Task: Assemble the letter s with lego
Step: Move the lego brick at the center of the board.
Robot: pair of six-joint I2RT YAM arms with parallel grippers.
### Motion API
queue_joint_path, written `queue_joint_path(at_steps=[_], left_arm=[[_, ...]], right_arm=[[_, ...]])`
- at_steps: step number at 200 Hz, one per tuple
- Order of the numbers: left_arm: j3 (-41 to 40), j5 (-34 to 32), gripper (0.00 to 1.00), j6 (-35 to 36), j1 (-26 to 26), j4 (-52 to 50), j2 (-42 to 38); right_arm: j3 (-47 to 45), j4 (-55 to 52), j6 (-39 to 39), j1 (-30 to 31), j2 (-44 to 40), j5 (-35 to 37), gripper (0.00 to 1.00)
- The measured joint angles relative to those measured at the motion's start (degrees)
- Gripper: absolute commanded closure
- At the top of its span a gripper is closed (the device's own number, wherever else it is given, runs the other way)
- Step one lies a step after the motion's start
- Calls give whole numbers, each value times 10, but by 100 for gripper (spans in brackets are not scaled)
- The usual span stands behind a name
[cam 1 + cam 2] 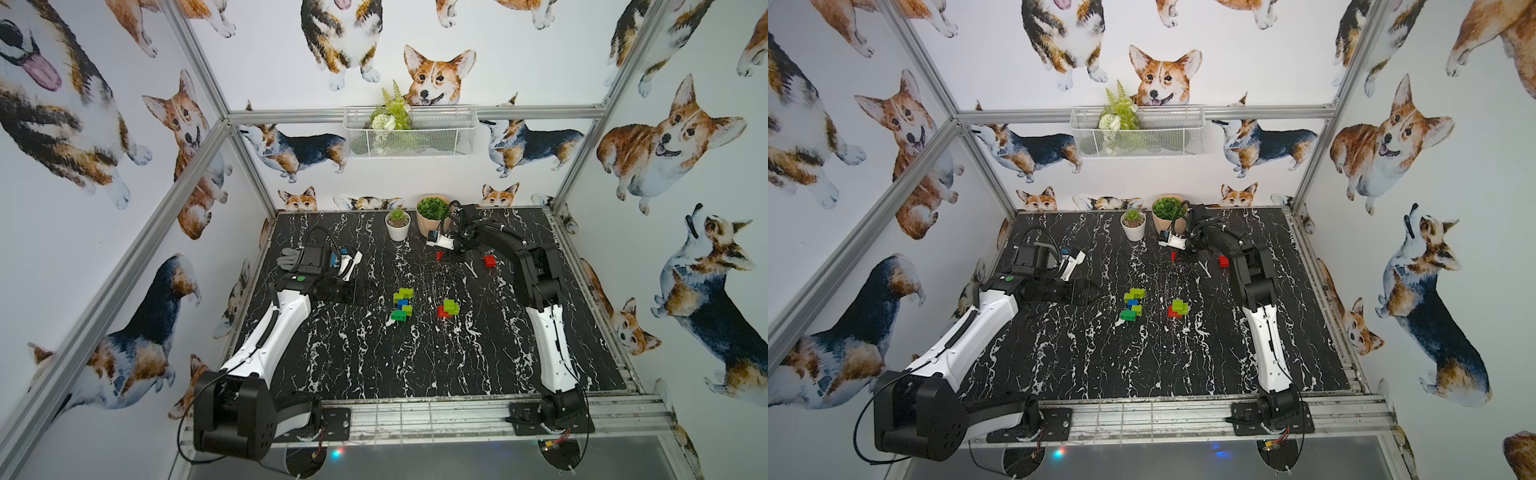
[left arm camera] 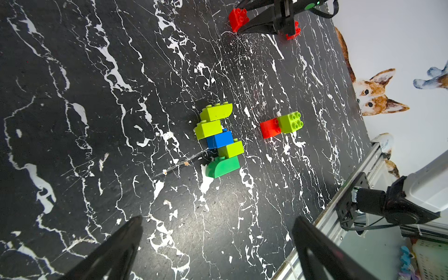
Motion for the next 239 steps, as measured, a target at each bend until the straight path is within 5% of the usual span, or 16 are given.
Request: queue_joint_path(at_steps=[79, 180, 211, 239], left_arm=[[0, 0, 0, 0, 0, 0, 1], [-1, 2, 0, 0, 0, 3, 1], [-2, 2, 0, 0, 0, 8, 1], [-3, 2, 0, 0, 0, 10, 1]], right_arm=[[0, -19, 0, 10, -6, 8, 76], [-217, -25, -5, 28, -146, -11, 76], [-204, -29, -17, 31, -140, -14, 71], [-201, -29, -24, 33, -136, -15, 56]])
